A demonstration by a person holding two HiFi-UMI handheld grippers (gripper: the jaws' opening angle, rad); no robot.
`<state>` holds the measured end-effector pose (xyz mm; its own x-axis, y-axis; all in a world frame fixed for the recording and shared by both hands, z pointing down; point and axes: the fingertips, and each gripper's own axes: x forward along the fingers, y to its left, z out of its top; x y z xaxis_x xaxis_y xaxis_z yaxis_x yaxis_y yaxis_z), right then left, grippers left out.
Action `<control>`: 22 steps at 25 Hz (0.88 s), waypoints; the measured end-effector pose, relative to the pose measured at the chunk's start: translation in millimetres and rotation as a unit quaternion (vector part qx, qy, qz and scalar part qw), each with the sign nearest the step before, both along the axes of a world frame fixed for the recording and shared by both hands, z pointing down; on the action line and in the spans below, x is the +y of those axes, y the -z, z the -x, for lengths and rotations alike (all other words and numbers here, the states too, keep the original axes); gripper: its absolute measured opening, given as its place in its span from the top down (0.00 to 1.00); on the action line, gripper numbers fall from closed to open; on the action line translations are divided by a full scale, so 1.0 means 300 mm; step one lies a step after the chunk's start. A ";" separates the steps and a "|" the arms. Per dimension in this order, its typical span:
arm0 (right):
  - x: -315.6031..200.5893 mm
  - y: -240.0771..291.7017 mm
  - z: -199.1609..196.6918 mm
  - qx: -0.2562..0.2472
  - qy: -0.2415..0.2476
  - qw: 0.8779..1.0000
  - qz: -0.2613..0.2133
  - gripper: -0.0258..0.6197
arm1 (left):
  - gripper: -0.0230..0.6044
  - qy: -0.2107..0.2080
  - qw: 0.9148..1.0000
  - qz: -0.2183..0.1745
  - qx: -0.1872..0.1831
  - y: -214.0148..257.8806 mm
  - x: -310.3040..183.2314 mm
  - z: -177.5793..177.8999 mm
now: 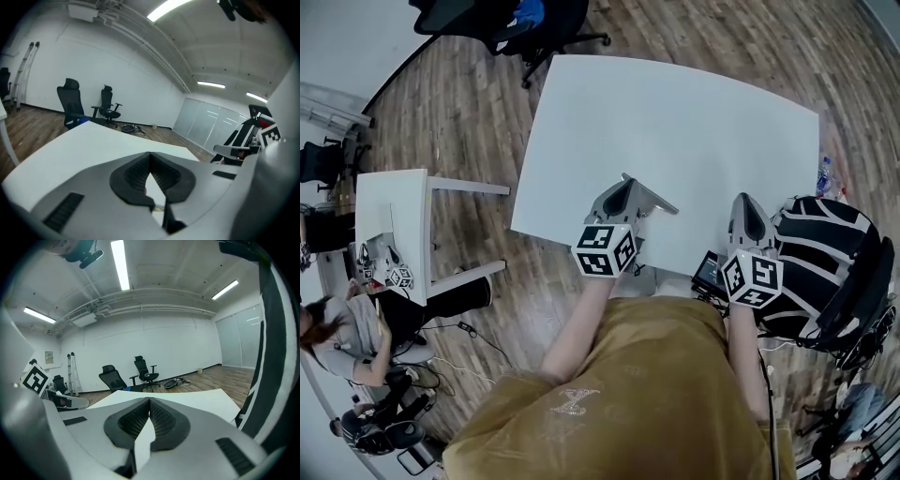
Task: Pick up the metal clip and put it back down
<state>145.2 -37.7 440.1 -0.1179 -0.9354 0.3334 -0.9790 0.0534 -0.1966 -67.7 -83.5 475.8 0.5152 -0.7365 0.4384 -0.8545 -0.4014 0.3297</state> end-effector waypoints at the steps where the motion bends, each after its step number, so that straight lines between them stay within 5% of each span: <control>1: 0.000 0.014 -0.001 0.003 0.000 1.000 -0.005 0.95 | 0.95 -0.005 1.000 -0.015 -0.008 0.020 -0.002 -0.012; 12: 0.002 0.126 -0.010 0.019 -0.009 0.999 -0.049 0.95 | 0.95 -0.040 0.993 -0.104 -0.041 0.179 -0.005 -0.089; 22: 0.017 0.277 0.033 0.044 0.003 0.993 -0.111 0.95 | 0.95 -0.046 0.972 -0.214 -0.084 0.361 0.002 -0.133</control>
